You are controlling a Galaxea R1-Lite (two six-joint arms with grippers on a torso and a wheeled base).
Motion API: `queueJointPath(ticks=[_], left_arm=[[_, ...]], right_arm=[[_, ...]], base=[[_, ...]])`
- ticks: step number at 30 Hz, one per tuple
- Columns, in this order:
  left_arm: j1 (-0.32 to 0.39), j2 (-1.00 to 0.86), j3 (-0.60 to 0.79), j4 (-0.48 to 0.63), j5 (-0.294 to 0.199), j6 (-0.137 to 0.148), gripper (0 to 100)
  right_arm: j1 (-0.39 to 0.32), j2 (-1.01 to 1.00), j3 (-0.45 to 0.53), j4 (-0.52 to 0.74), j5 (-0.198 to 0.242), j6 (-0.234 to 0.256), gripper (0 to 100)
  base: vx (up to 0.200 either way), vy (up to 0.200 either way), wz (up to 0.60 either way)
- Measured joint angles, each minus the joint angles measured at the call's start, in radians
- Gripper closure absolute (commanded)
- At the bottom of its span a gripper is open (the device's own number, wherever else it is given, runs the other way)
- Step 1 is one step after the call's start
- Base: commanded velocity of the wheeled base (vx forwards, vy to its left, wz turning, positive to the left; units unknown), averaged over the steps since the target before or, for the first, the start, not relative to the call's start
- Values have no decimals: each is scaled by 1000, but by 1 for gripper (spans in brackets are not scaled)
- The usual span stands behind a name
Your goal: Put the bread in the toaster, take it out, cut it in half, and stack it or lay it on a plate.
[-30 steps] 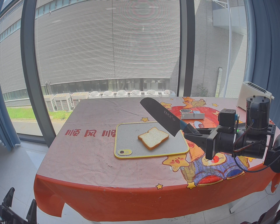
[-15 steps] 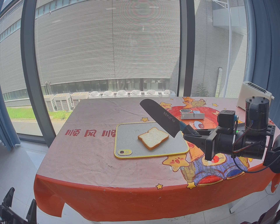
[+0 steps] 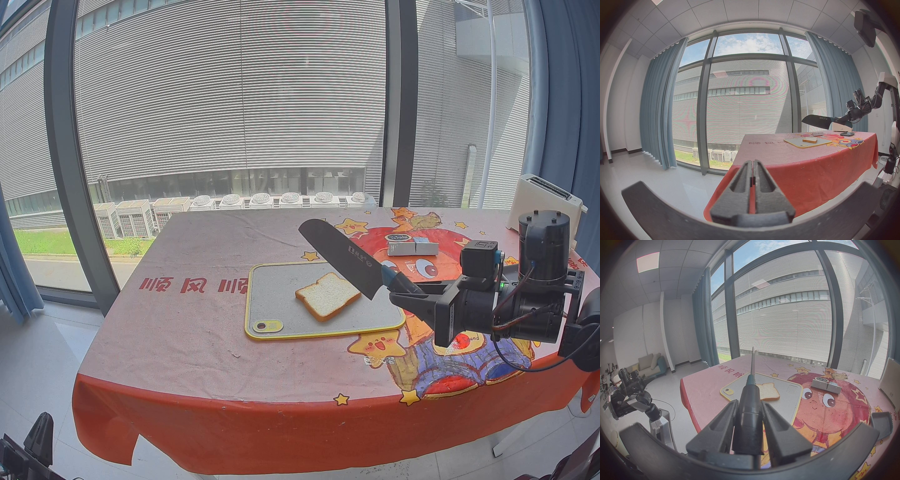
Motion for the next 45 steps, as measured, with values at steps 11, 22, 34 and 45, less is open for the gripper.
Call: queueJointPath(ticks=[11,22,34,45], left_arm=[[-1,0,0,-1,0,5,100],[-3,0,0,-53,-7,29,100],[-3,0,0,-278,-48,23,100],[3,72,0,-434,-84,27,100]], right_arm=[[0,4,3,1,0,-2,100],[1,5,7,3,0,-6,100],[7,8,10,2,0,-6,100],[9,11,10,1,-1,-7,100]], base=[[0,0,0],[0,0,0],[0,0,0],[0,0,0]])
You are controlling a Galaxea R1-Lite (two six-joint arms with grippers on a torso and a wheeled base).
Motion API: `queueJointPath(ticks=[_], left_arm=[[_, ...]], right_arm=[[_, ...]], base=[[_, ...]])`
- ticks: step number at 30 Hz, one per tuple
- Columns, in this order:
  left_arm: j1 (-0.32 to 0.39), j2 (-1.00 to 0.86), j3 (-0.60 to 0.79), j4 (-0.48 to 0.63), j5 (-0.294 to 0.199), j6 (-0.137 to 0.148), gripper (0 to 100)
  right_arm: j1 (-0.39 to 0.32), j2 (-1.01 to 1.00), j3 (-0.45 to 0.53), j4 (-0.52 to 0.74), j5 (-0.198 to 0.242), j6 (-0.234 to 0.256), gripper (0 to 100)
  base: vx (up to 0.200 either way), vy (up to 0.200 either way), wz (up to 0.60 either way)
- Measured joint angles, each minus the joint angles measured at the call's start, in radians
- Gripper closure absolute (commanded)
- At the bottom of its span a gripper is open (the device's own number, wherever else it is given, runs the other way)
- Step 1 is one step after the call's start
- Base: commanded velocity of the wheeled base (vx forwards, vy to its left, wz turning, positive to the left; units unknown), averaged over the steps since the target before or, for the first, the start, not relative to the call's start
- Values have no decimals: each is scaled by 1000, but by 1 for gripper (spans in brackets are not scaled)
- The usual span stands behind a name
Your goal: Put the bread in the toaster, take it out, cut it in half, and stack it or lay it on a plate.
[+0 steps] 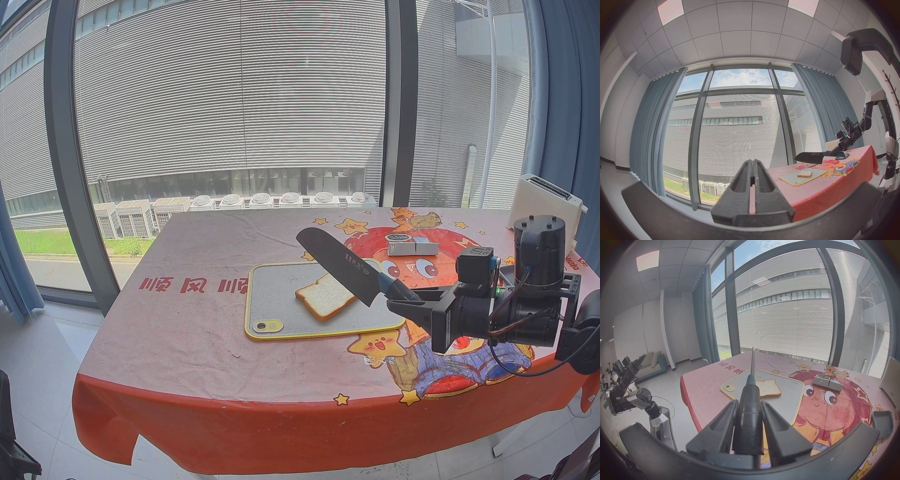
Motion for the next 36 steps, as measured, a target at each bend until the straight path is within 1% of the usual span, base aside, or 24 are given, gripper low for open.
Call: queueJointPath(ticks=[8,11,16,20,24,29,36], left_arm=[[-2,144,0,-148,-19,11,100],[-5,194,0,-170,-37,12,100],[-8,271,-12,-178,-86,12,100],[-9,334,-50,-167,-139,2,100],[-9,376,-77,-165,-148,0,100],[-9,437,-122,-164,-171,0,100],[-9,509,-188,-164,-183,0,100]], right_arm=[[0,1,0,0,0,-1,100],[0,1,0,0,0,-1,100],[-1,2,0,0,0,0,100],[-1,2,-1,2,0,0,100],[-2,3,-1,2,0,0,100],[-2,7,-1,1,0,0,100],[-1,10,-2,0,0,0,100]], base=[[0,0,0],[0,0,0],[0,0,0],[0,0,0],[0,0,0],[0,0,0],[0,0,0]])
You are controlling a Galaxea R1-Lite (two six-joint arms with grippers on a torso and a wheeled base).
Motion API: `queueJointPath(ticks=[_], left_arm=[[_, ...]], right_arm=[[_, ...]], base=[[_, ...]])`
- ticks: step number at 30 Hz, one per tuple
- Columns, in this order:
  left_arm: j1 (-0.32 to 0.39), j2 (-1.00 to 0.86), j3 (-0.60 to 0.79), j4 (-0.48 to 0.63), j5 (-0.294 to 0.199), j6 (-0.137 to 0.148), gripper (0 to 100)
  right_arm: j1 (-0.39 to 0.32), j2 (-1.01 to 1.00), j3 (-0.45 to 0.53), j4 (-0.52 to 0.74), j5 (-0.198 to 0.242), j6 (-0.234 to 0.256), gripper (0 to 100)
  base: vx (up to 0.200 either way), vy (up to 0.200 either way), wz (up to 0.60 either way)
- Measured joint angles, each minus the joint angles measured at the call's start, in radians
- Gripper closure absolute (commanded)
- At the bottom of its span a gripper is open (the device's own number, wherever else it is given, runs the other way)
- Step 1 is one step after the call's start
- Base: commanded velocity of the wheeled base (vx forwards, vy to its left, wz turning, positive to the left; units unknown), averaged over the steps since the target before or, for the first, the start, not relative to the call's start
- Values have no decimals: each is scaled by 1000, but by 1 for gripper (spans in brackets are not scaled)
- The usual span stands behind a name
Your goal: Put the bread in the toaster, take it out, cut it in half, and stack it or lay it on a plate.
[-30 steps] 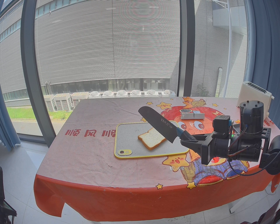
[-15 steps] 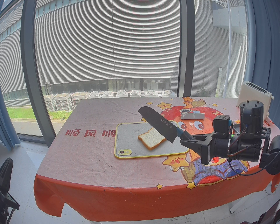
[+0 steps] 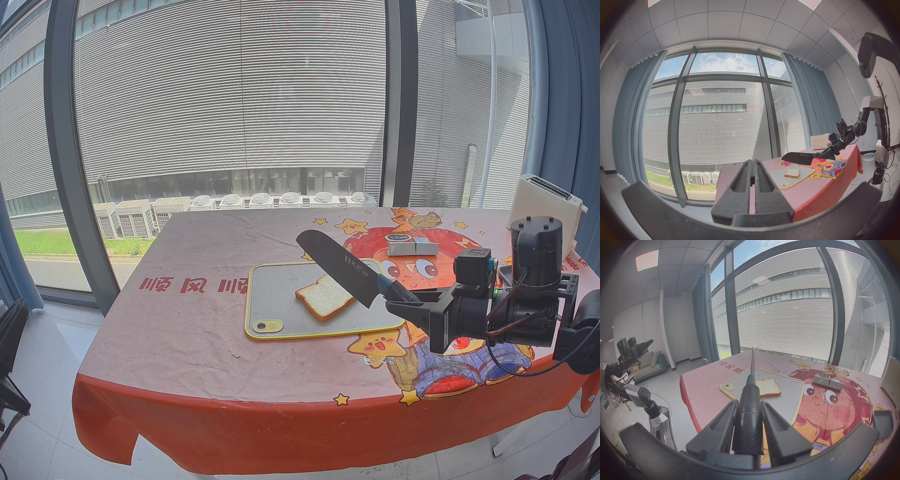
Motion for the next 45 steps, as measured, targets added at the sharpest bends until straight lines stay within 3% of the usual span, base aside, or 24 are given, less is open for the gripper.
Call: queueJointPath(ticks=[22,35,45], left_arm=[[-1,296,-252,0,-59,1,100],[-5,442,-331,-5,-171,1,100],[-60,532,-402,-7,-171,1,100]], right_arm=[[0,3,-1,0,-14,0,100],[0,21,-5,0,-28,1,100],[12,28,-3,0,-51,1,100]], base=[[0,0,0],[0,0,0],[0,0,0]])
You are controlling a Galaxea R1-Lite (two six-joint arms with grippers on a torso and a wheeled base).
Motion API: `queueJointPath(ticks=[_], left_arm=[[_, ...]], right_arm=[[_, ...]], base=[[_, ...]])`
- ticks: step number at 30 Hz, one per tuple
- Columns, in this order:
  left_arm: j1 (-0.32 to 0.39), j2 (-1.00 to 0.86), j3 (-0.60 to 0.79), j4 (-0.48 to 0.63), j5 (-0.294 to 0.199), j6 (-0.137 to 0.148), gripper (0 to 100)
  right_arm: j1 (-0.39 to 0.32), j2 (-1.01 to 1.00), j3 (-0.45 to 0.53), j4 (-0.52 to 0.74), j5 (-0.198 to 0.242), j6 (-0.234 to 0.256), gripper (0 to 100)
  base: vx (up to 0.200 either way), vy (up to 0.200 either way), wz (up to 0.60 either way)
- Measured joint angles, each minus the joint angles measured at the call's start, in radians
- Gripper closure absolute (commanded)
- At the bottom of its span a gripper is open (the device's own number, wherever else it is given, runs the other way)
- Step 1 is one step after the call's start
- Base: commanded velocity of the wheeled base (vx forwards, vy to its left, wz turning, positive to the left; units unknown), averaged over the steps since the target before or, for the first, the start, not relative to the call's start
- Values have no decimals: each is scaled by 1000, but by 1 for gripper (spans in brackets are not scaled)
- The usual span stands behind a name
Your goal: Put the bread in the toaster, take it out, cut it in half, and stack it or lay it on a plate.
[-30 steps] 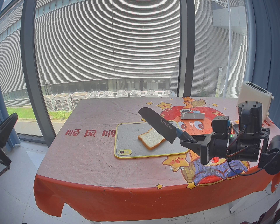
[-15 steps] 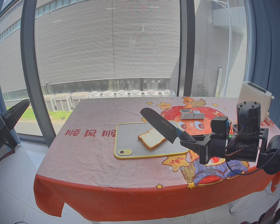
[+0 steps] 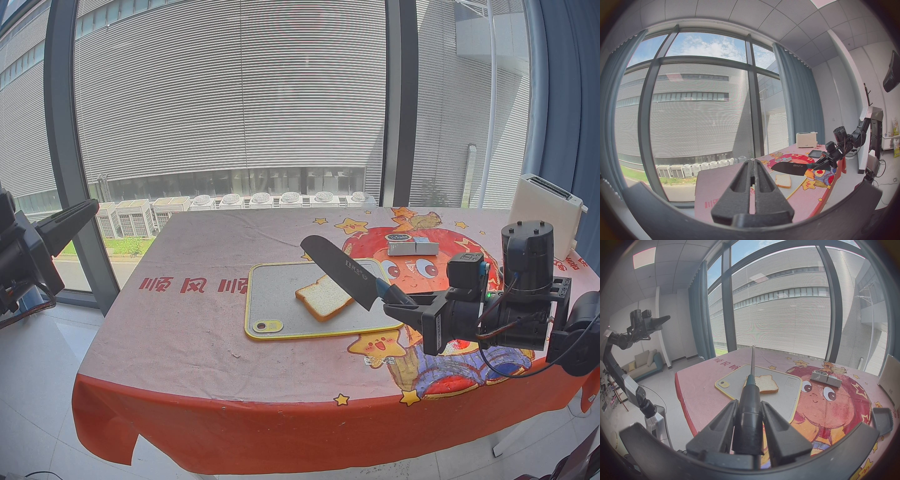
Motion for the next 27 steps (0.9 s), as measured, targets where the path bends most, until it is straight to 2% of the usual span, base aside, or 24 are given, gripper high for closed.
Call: queueJointPath(ticks=[10,22,27], left_arm=[[-81,89,-117,4,8,0,100],[-109,193,-196,6,10,-2,100],[-158,258,-247,3,10,-12,100]], right_arm=[[10,-2,1,0,-19,-1,100],[40,0,2,0,-27,2,100],[44,1,-3,-1,-42,3,100]], base=[[0,0,0],[0,0,0],[0,0,0]])
